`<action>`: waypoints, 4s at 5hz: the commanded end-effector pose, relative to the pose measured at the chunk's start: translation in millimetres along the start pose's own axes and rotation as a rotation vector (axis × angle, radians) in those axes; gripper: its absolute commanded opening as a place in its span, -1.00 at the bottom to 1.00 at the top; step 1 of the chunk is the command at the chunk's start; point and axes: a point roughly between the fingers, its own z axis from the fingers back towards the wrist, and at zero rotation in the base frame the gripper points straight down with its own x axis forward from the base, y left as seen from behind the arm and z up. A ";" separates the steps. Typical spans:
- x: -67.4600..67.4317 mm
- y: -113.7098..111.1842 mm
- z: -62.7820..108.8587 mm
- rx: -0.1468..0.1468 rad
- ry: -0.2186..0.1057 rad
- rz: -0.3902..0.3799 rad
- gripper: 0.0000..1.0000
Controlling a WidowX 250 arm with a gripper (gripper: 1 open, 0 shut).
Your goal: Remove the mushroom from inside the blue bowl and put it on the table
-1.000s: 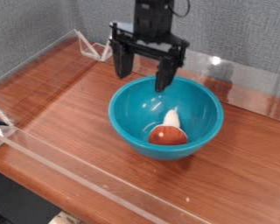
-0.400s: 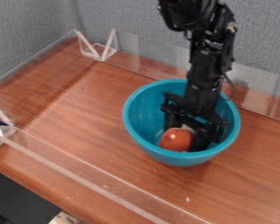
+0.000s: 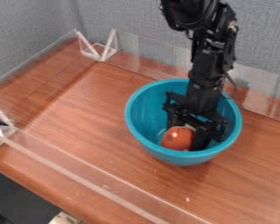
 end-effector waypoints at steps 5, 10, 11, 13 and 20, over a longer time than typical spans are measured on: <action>-10.2 -4.0 17.6 -0.030 -0.035 -0.024 -1.00; -20.9 -4.8 26.9 -0.055 -0.033 -0.030 -1.00; -23.2 -5.1 30.1 -0.060 -0.033 -0.029 -1.00; -28.0 -6.1 37.3 -0.068 -0.034 -0.030 -1.00; -151.1 89.8 112.3 0.084 -0.209 0.279 -1.00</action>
